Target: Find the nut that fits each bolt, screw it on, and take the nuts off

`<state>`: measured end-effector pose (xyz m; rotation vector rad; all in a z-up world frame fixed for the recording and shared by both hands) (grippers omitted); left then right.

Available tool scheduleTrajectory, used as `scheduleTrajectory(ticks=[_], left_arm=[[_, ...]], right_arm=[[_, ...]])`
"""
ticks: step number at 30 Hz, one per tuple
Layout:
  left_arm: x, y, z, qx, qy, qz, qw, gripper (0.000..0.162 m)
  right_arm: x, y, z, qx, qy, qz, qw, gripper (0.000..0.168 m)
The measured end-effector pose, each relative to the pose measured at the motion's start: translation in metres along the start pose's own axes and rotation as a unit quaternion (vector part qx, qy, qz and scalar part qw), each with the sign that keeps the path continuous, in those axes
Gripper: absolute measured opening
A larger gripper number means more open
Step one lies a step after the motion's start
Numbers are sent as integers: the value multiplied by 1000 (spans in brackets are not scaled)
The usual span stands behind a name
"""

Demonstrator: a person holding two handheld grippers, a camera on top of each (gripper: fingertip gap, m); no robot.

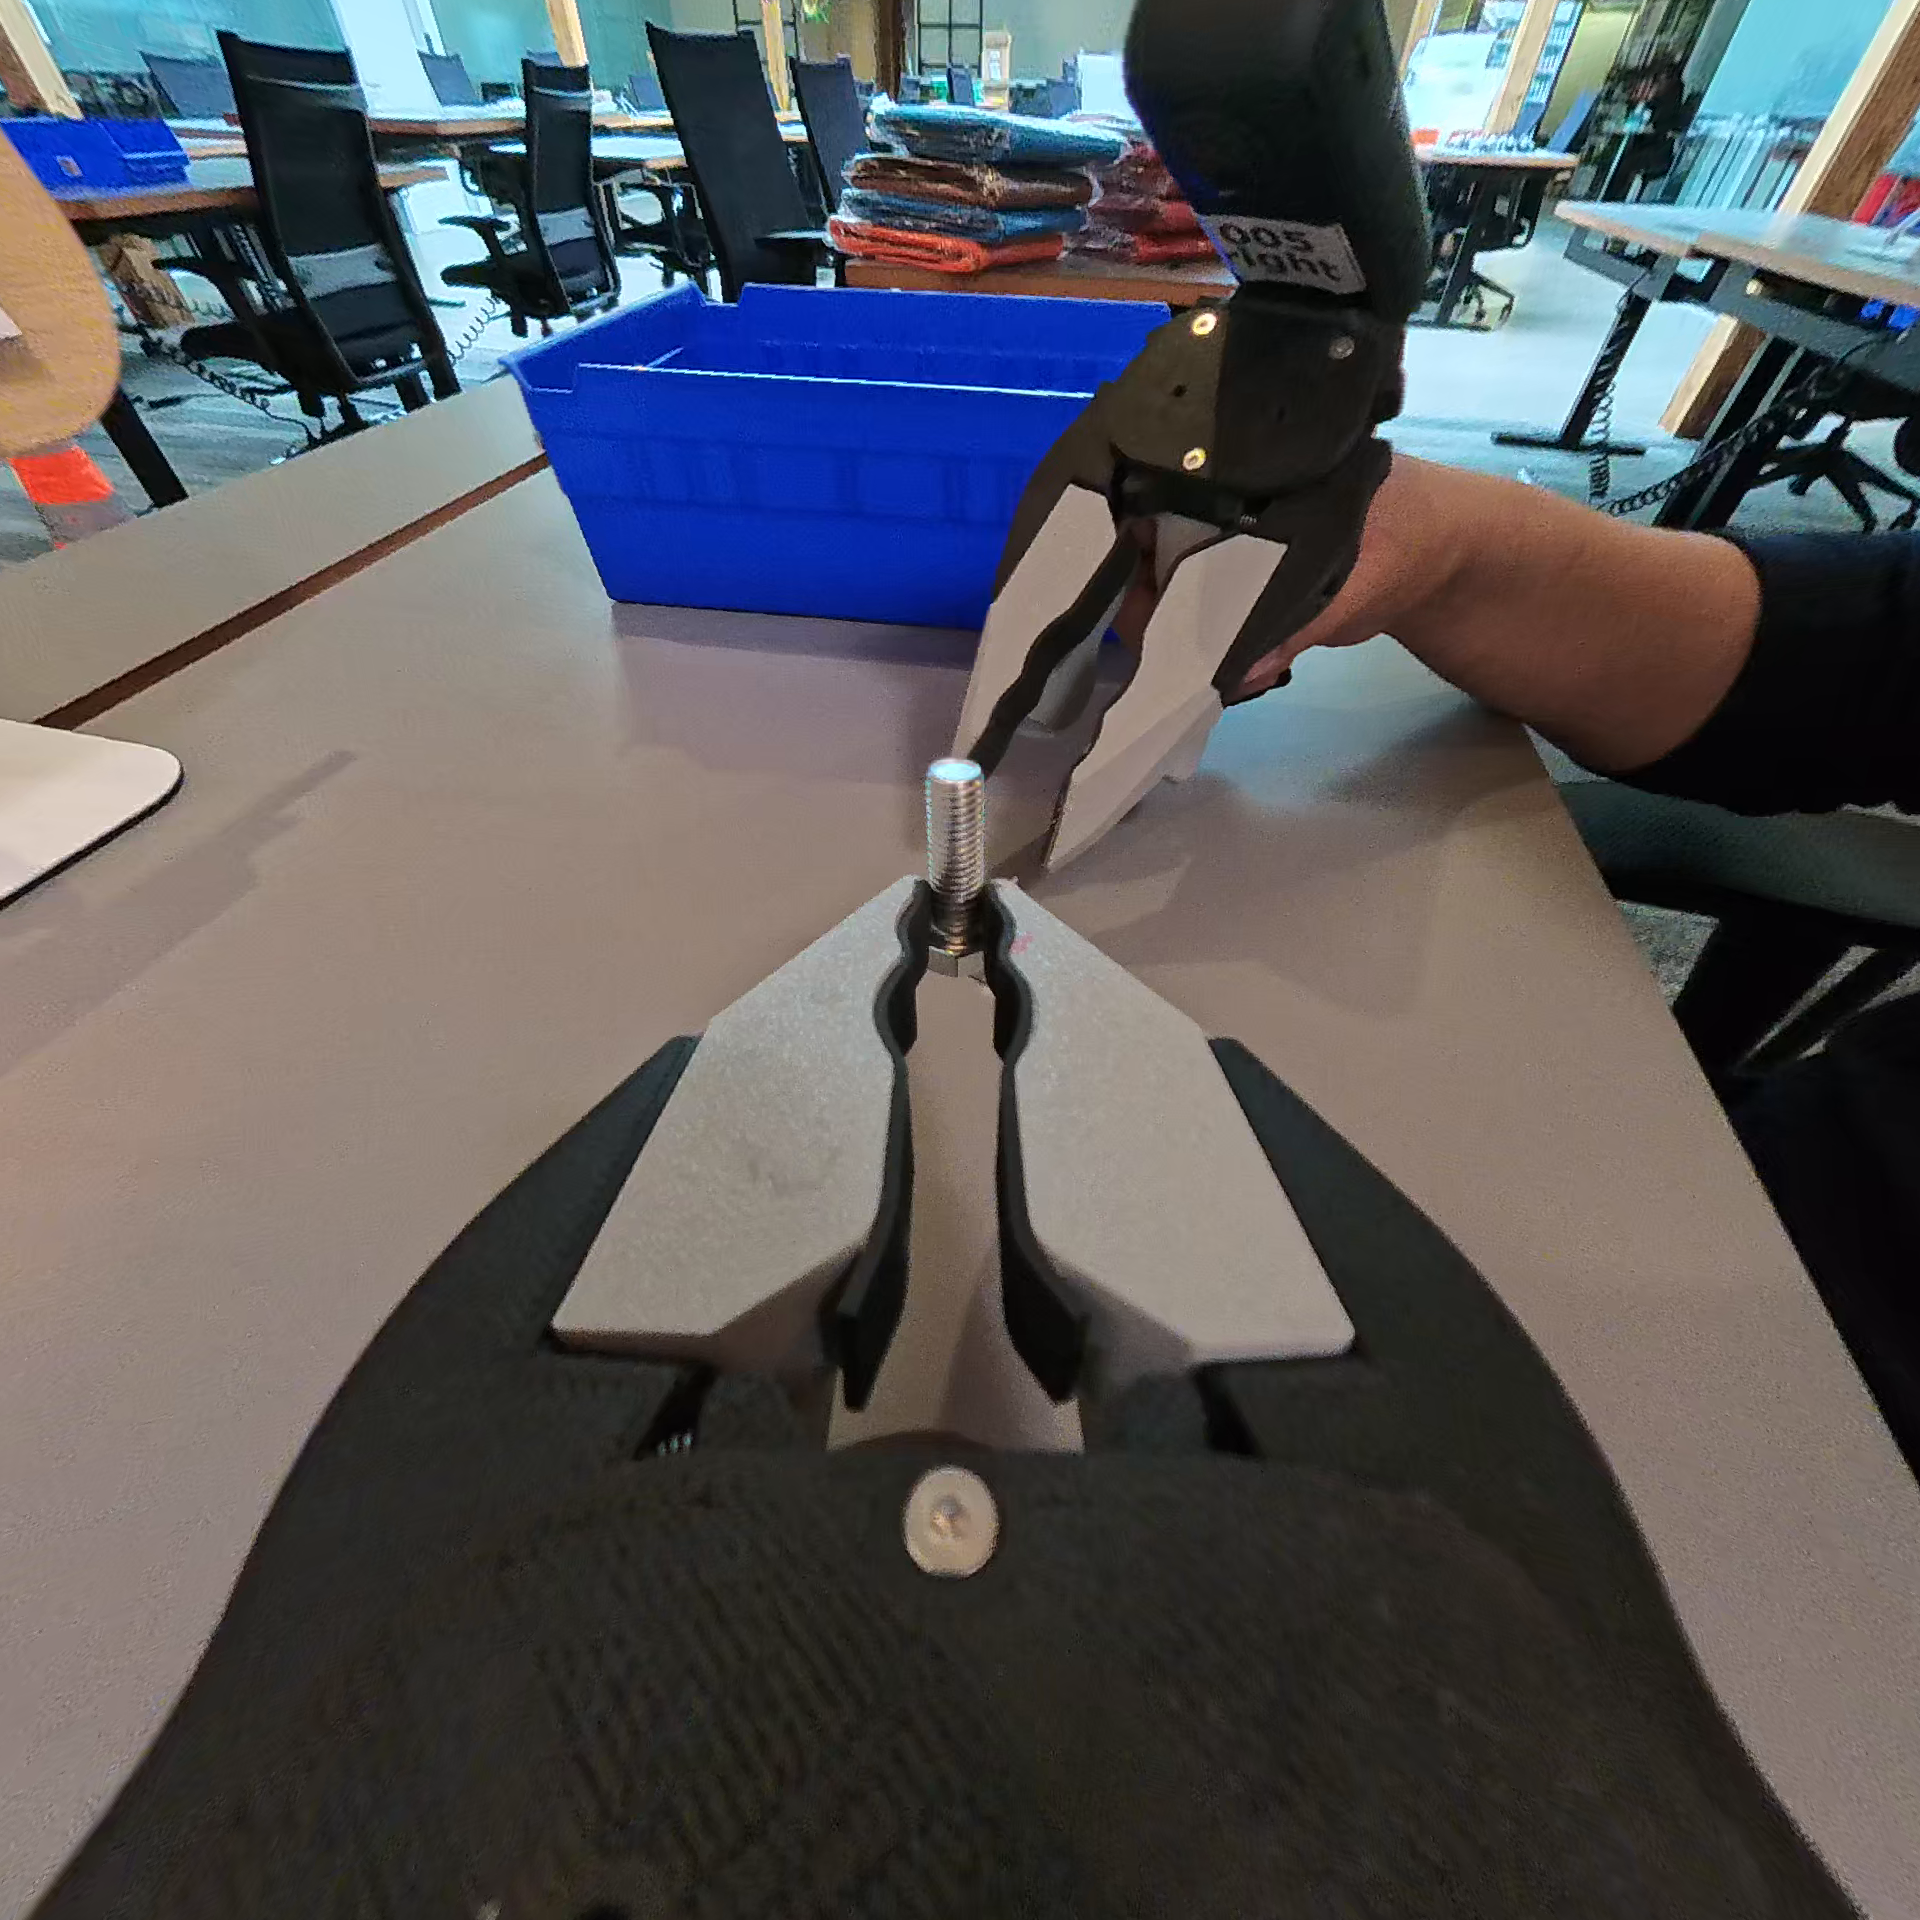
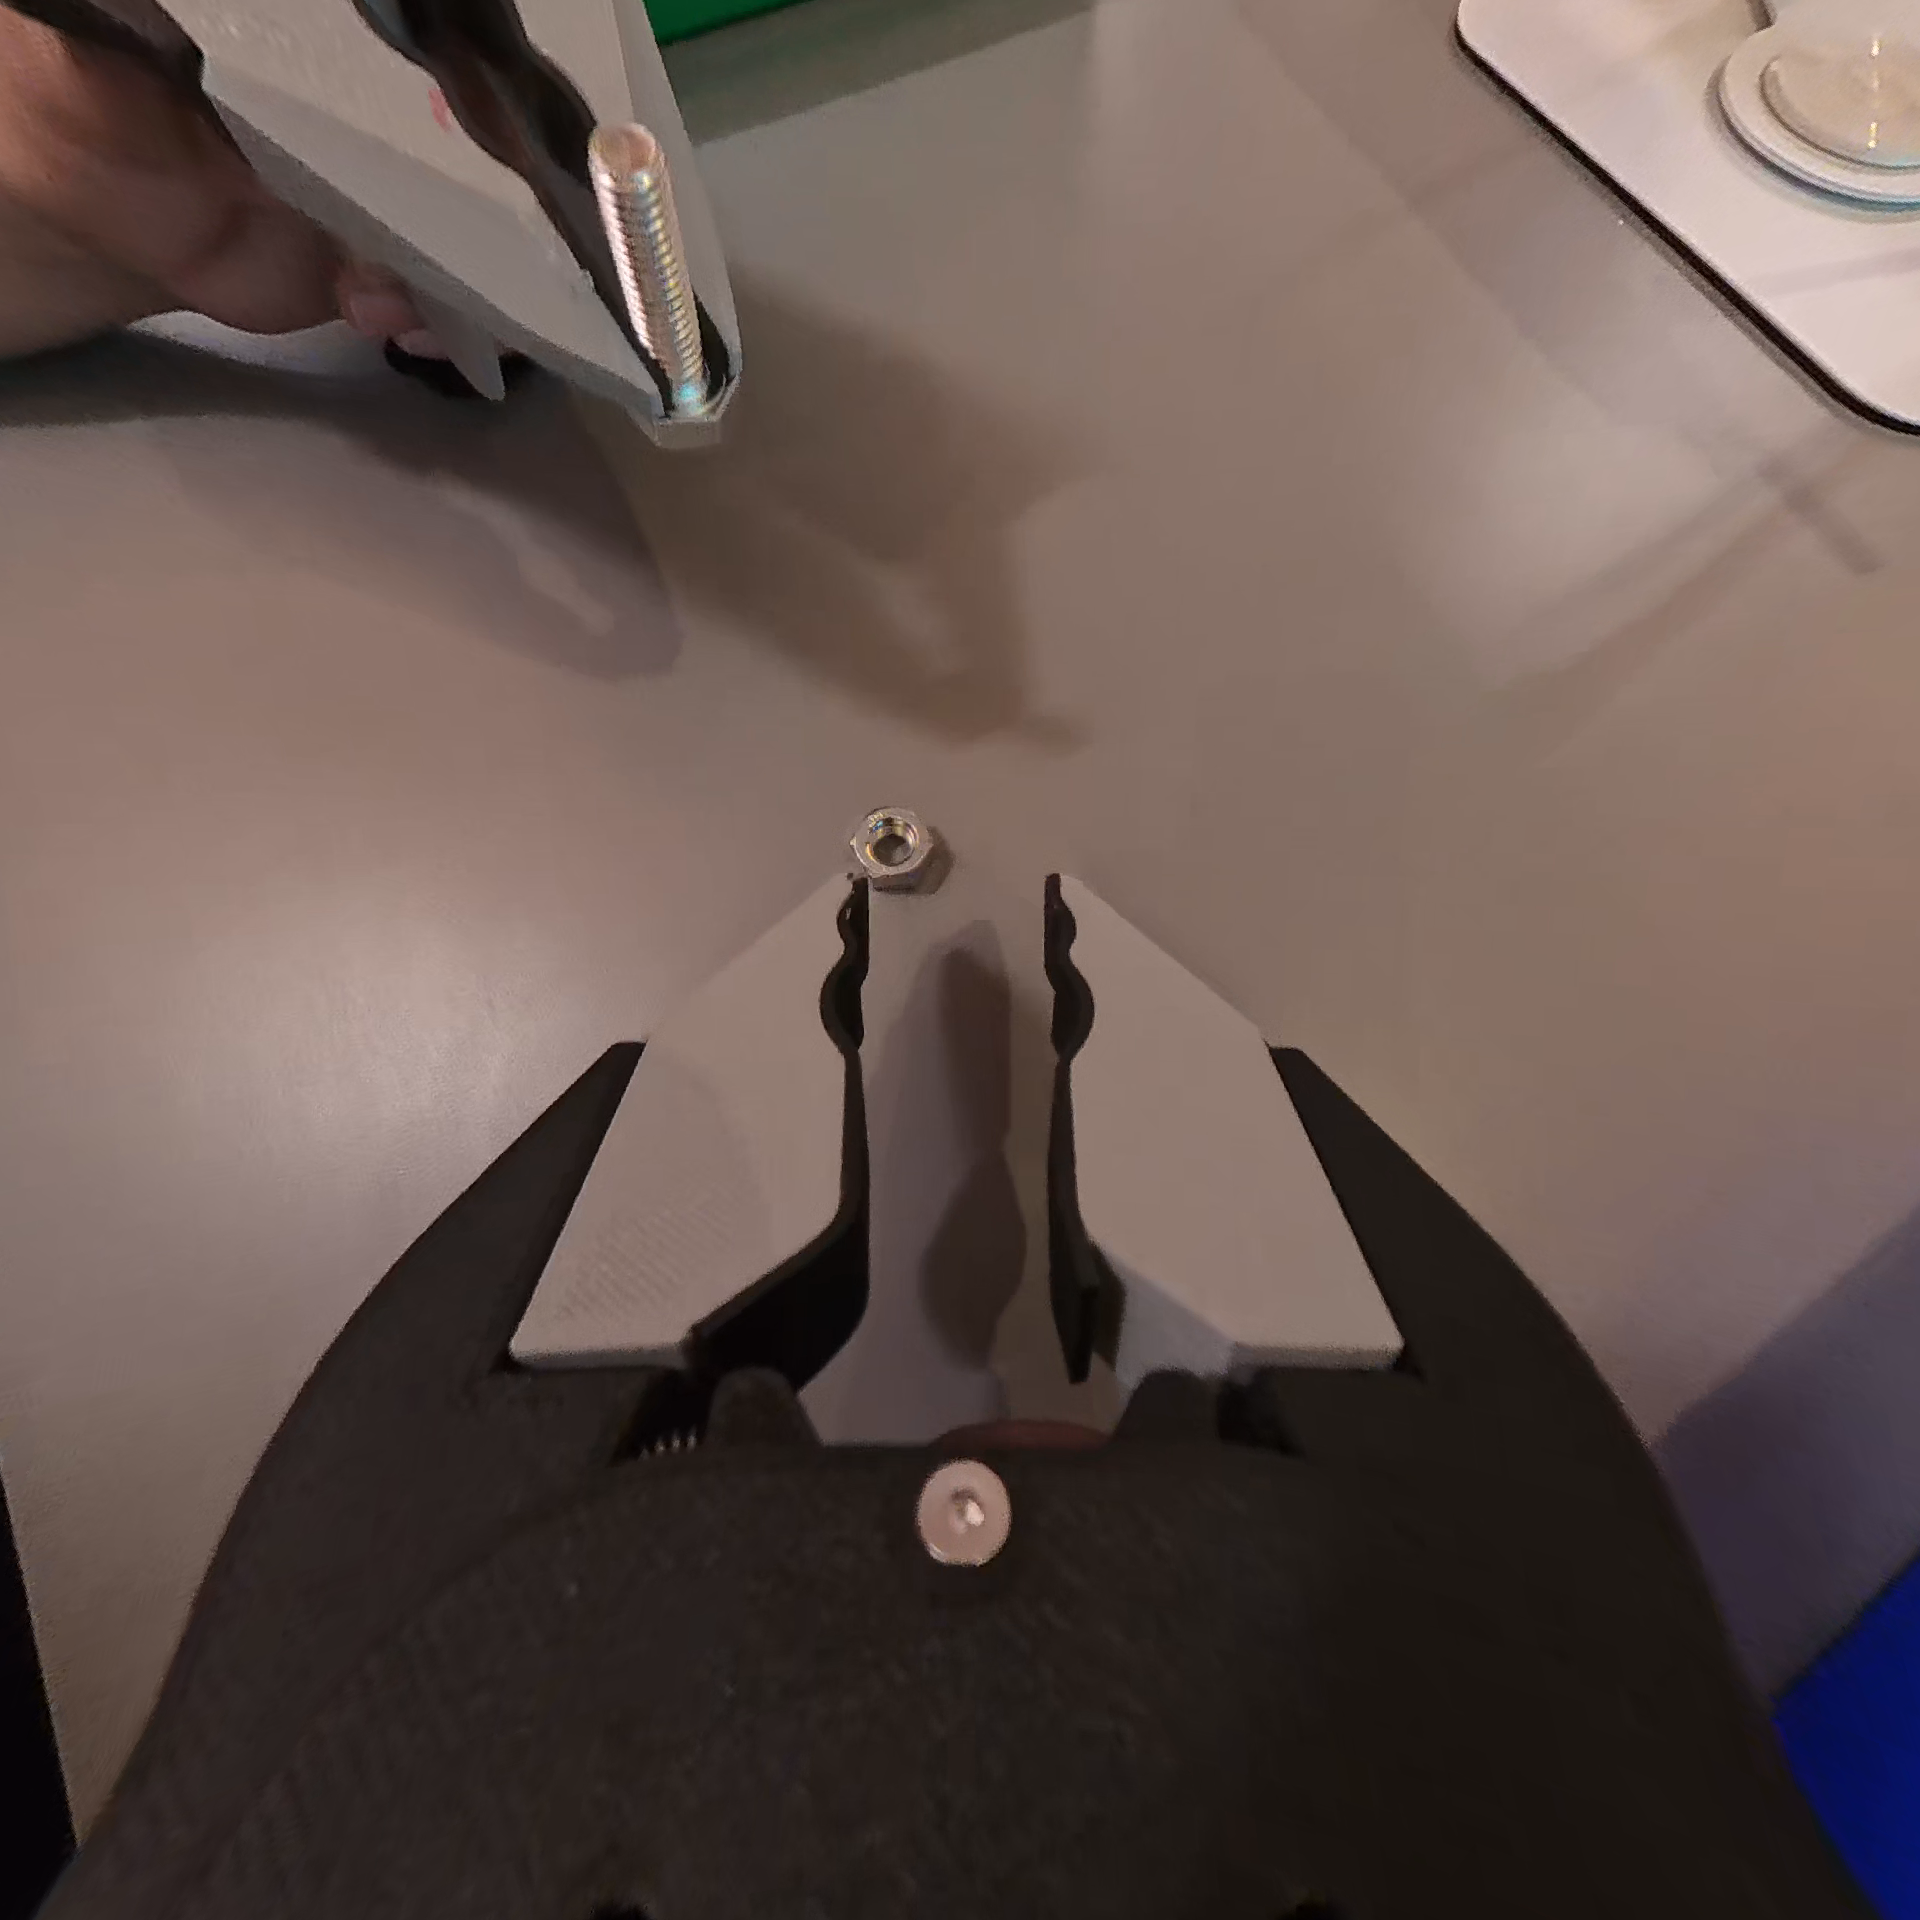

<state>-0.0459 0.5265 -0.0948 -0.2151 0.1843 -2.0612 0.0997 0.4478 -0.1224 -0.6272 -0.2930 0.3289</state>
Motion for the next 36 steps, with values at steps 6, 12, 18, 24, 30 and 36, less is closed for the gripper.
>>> scheduleTrajectory(ticks=[6, 12, 18, 24, 30, 36], left_arm=[[-4, -5, 2, 21, -21, -6, 1000, 7], [-2, -4, 2, 27, -31, -29, 999, 7], [0, -3, 1, 23, -42, -53, 997, 7], [-2, -4, 1, 27, -52, -52, 997, 7], [-2, -3, 1, 23, -52, -57, 997, 7], [1, -2, 0, 17, -44, -64, 997, 7]], right_arm=[[-5, 7, -3, -15, -17, 17, 1000, 31], [-14, 17, 3, -25, -68, 34, 997, 31], [-19, 20, 7, -32, -156, 77, 984, 25], [-18, 26, 9, -43, -217, 97, 970, 19], [-15, 31, 11, -45, -201, 118, 971, 15], [-10, 1, 41, 32, -138, 142, 980, 14]])
Point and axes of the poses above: each gripper's, where its closed fingertips meet, y out along the fingers, z out of its top, x = y × z across the jaws, the point moved 6 cm from there along -y, back along the fingers, and after that the axes turned 14 degrees about -z, right-handed, at the moved point
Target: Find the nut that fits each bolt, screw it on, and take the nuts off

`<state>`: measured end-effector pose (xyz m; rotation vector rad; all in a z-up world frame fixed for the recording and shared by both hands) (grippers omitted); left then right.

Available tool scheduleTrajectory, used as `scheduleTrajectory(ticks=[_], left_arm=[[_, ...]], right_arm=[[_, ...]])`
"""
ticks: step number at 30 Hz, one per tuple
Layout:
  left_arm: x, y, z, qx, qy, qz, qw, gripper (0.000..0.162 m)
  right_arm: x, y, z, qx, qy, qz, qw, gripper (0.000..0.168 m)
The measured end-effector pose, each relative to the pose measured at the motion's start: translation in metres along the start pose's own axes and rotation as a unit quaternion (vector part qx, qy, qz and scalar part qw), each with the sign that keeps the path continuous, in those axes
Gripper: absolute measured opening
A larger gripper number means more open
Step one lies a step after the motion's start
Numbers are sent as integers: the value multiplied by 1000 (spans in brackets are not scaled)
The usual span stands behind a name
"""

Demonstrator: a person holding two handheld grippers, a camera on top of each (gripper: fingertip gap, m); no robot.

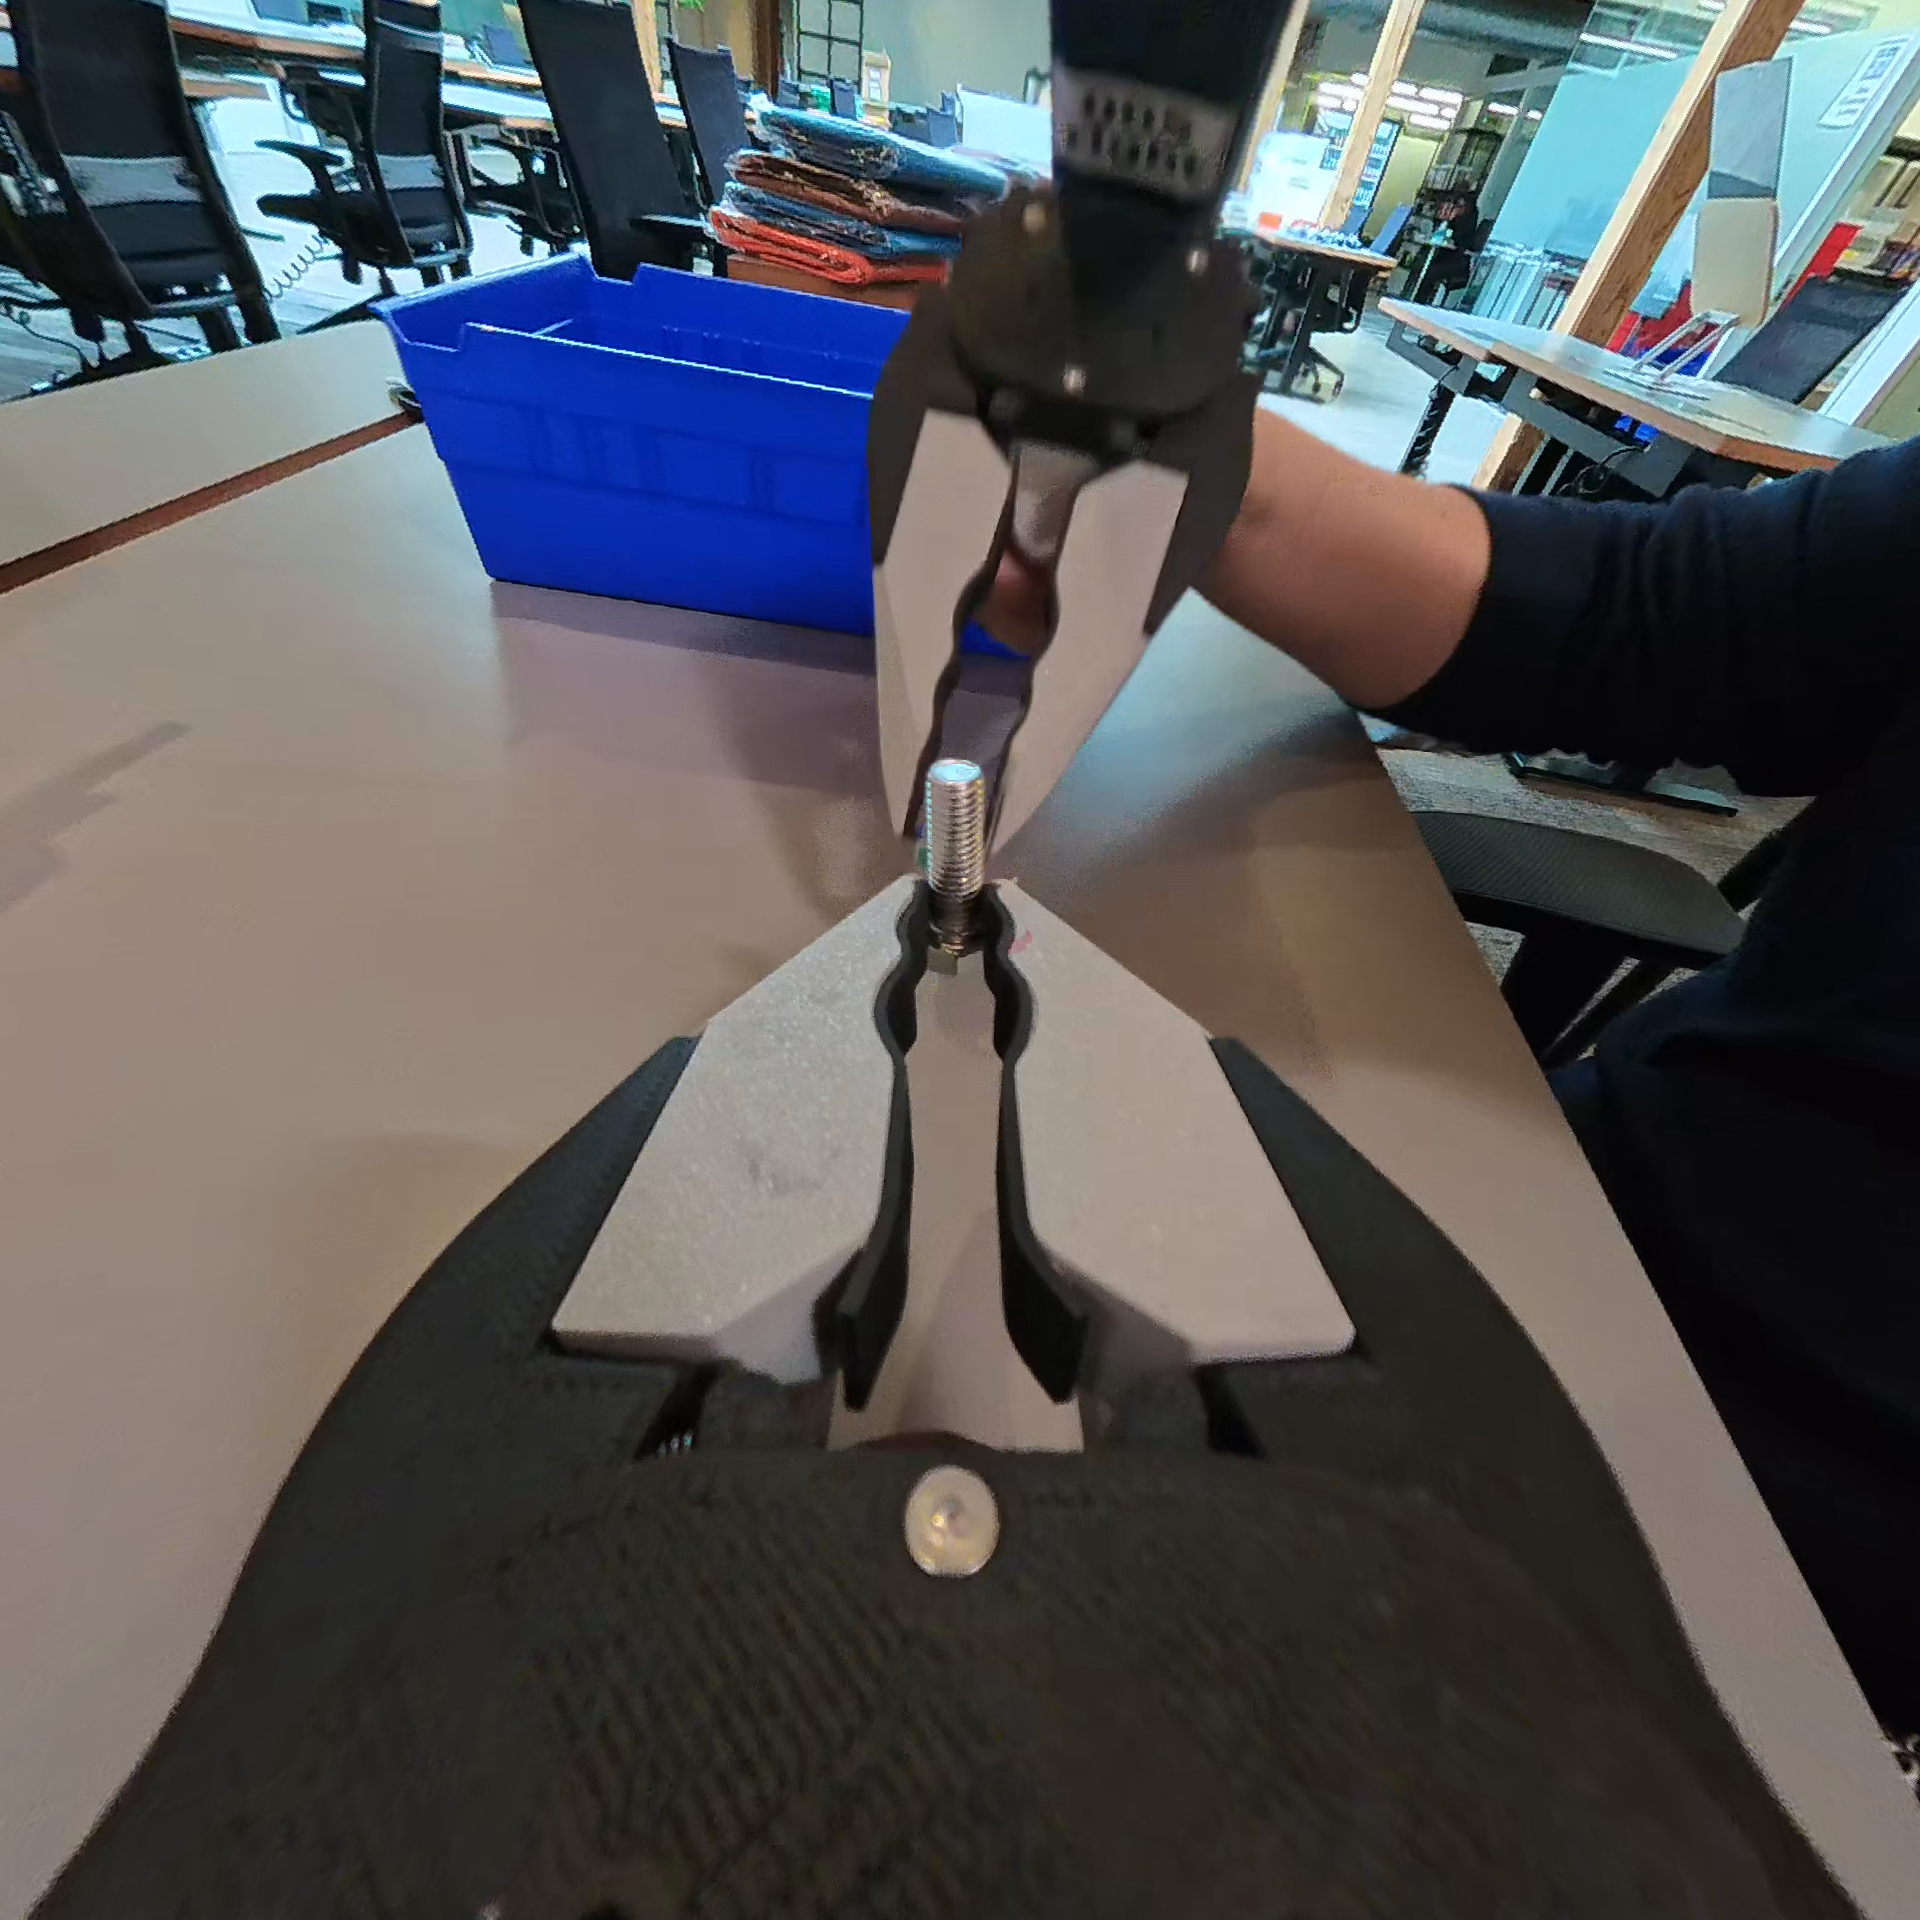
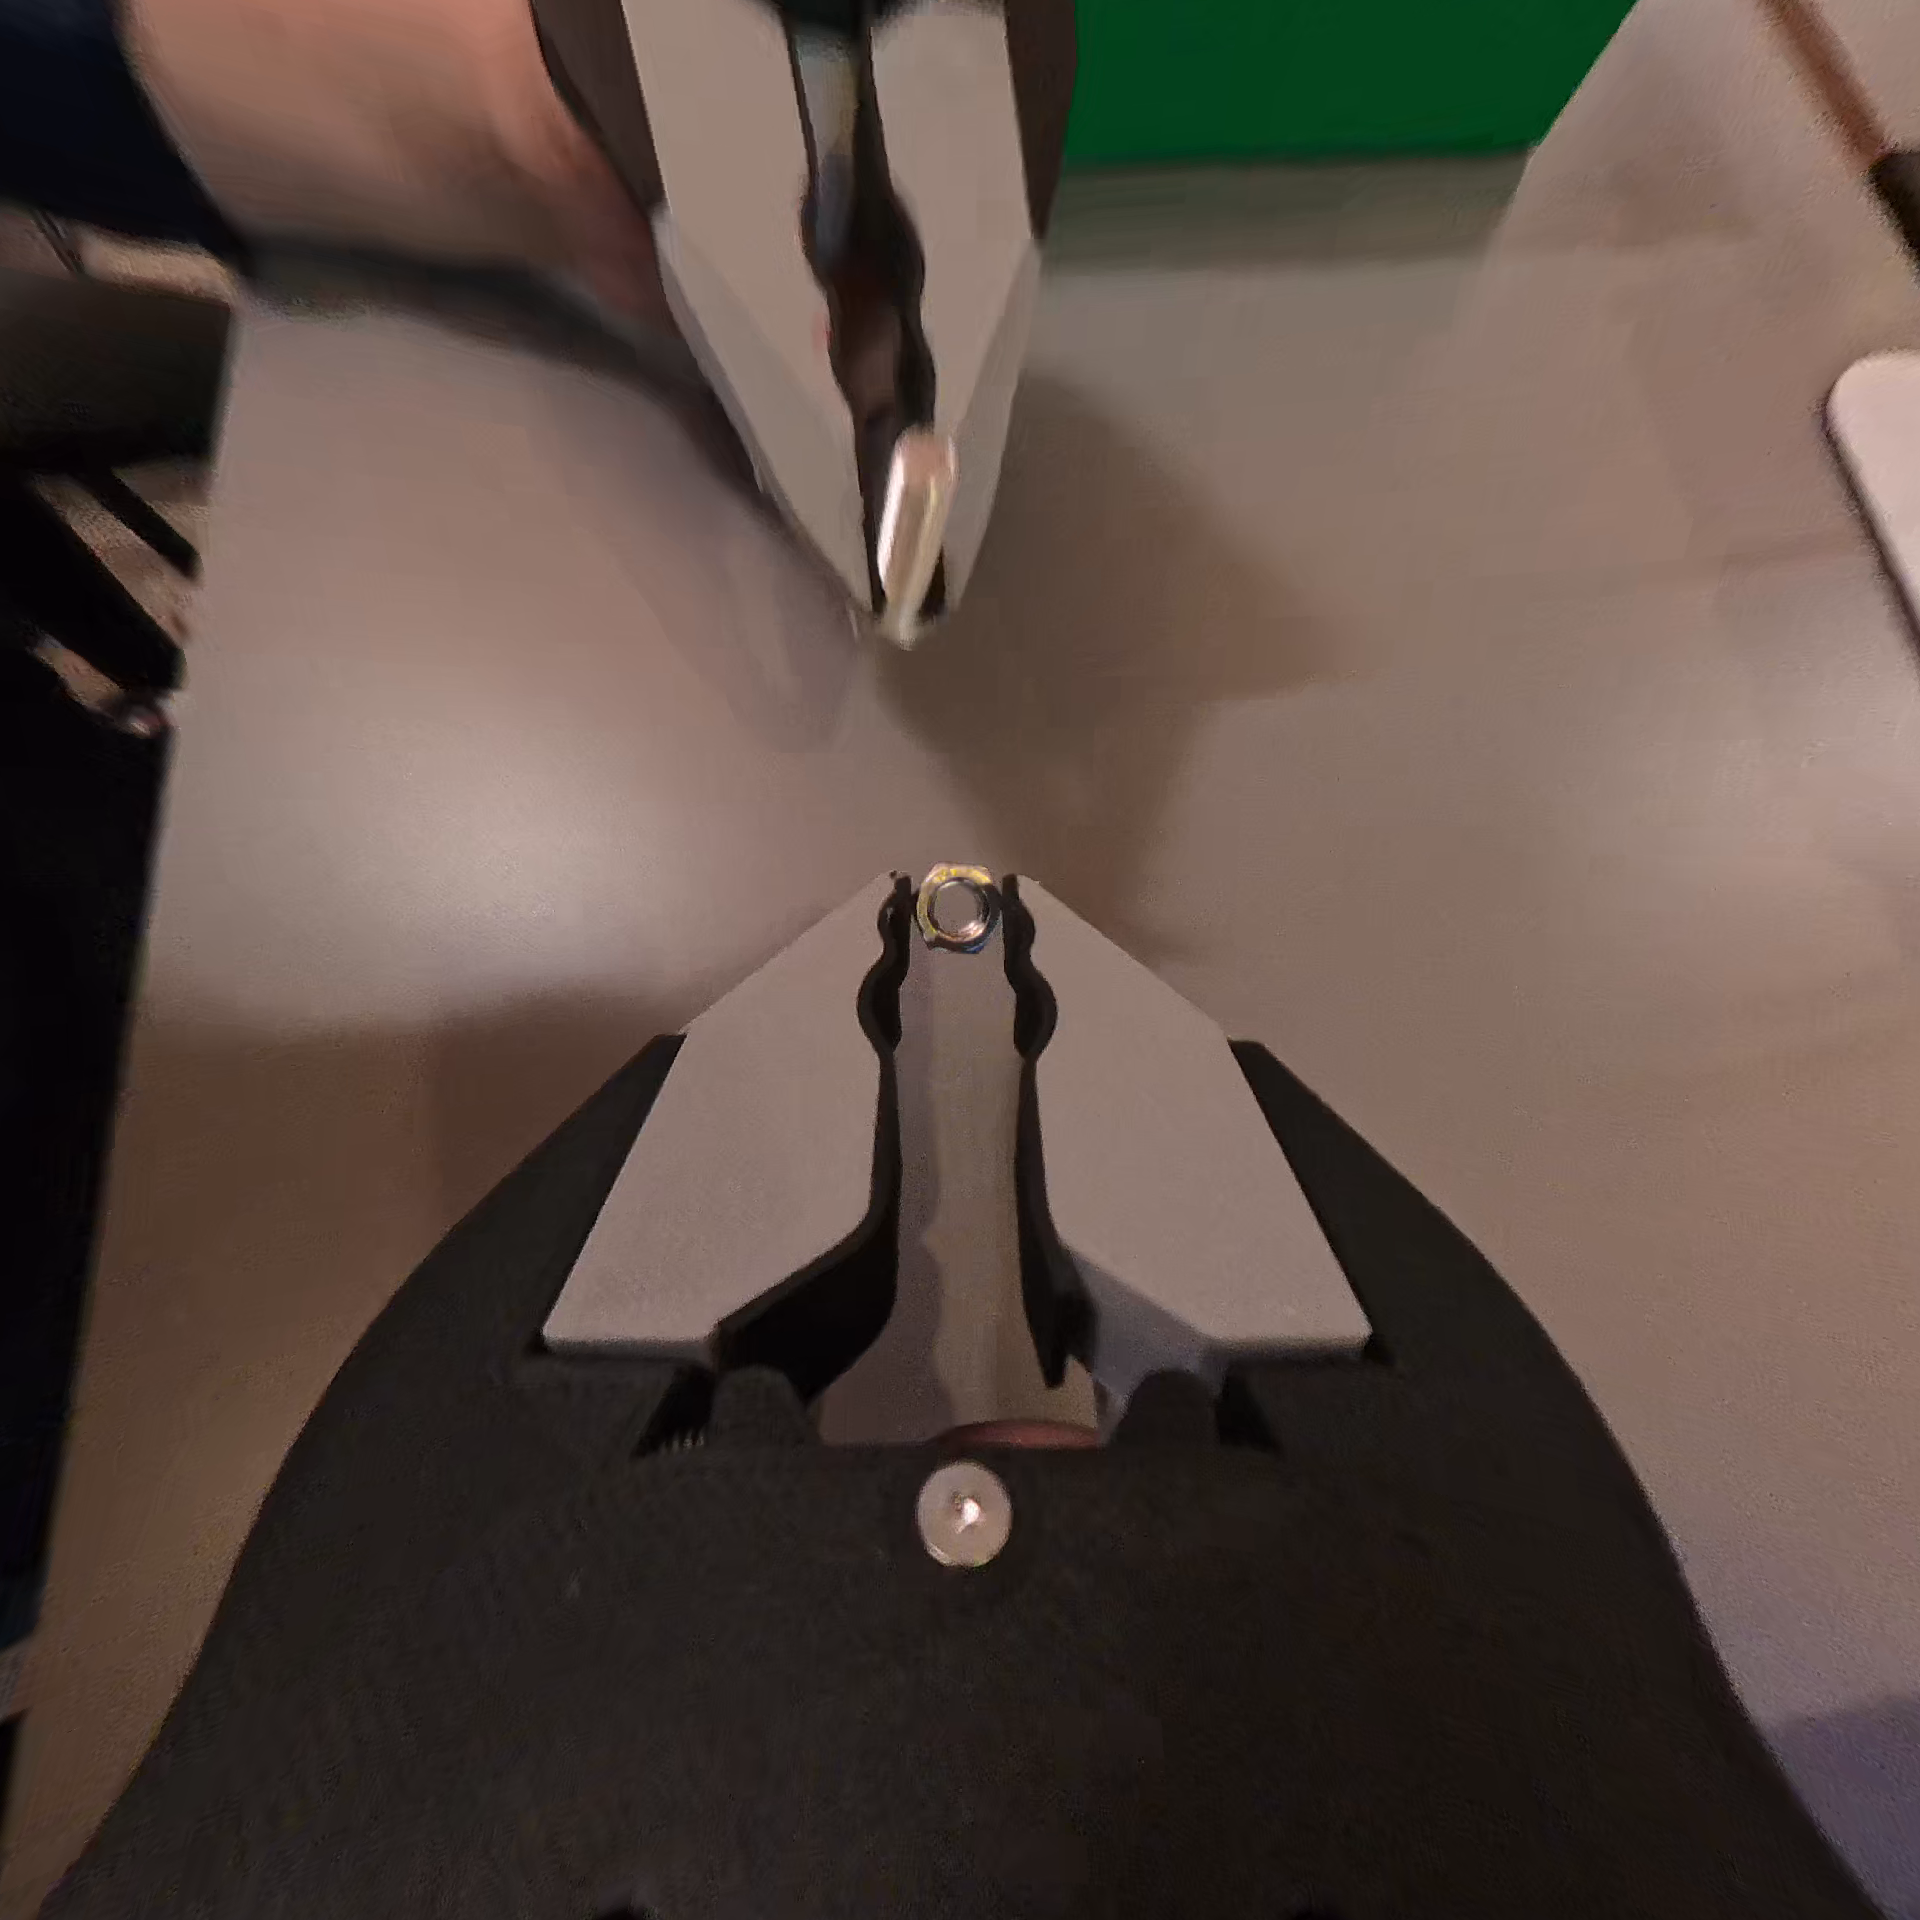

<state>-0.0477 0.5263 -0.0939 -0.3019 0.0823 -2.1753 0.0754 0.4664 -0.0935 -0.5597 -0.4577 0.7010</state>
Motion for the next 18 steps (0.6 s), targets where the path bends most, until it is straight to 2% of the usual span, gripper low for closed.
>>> scheduleTrajectory(ticks=[4, 8, 18], left_arm=[[2, 3, 0, -5, 9, -2, 1000, 7], [5, 7, 0, -9, 16, -5, 1000, 7], [7, 6, 0, -17, 34, 1, 999, 7]], right_arm=[[-3, -22, 37, 39, -8, 10, 999, 14], [-13, -23, 61, 30, -50, 14, 998, 14], [-12, -10, 74, -24, -84, 15, 996, 14]])
Point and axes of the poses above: each gripper's, where its closed fingertips meet, y out along the fingers, z out of its top, x = y × z across the jaws, the point moved 6 cm from there along -y, back along the fingers, and after that the axes turned 14 degrees about -z, right-handed, at the moved point
